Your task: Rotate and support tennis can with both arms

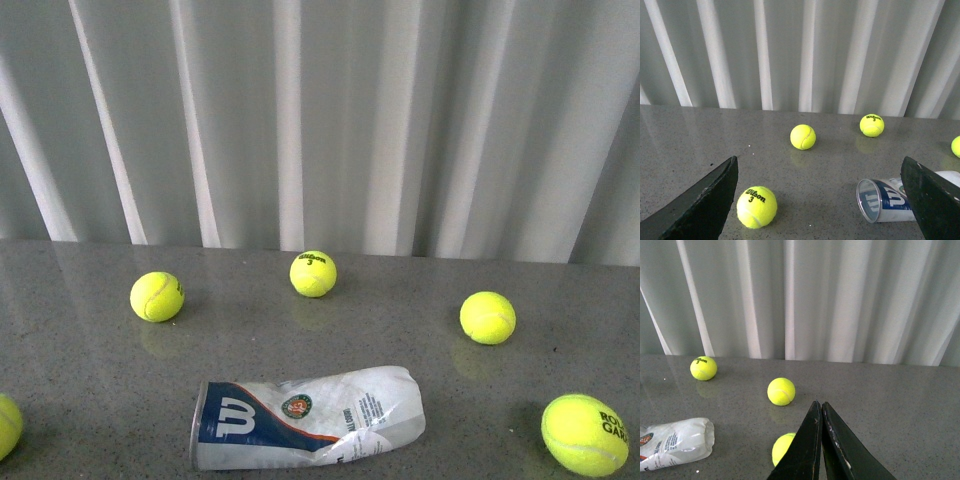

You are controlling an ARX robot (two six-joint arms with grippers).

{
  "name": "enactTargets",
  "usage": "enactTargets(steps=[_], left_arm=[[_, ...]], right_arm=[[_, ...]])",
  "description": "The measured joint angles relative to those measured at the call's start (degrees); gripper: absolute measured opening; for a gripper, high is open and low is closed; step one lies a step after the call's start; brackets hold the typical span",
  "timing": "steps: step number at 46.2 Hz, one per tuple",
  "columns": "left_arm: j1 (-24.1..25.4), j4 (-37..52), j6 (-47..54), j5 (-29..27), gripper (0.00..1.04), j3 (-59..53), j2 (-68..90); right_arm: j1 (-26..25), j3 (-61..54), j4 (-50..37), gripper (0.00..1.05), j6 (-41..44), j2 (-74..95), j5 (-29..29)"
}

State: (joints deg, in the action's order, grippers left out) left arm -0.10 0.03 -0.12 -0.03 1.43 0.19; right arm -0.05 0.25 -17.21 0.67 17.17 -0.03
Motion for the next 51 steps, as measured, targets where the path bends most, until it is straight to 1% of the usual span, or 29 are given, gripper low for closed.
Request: enactTargets(steps=[18,24,39,49,50,51], left_arm=[[0.0,0.0,0.0,0.0,0.98,0.0,0.0],[0.0,0.0,0.0,0.0,0.98,0.0,0.0],[0.0,0.0,0.0,0.0,0.98,0.0,-0.1],[0.0,0.0,0.0,0.0,0.98,0.0,-0.1],[0.2,-0.3,-0.3,0.7,0.98,0.1,0.2],[0.9,-2.6,-1.0,2.7,0.98,0.8,1.3]], right_arm=[[0.0,0.0,7.1,0.03,0.0,-7.3,0.0],[0.0,0.0,16.5,0.03,-0.1,-14.7,0.0],[0.0,0.0,17.2,0.04,0.0,-16.9,0.0],[0.0,0.0,17.2,0.38,-0.1,-16.9,0.0],[0.0,0.0,17.2,0.41,-0.1,-16.9,0.0],[0.0,0.0,17.2,0.43,-0.1,-16.9,0.0]])
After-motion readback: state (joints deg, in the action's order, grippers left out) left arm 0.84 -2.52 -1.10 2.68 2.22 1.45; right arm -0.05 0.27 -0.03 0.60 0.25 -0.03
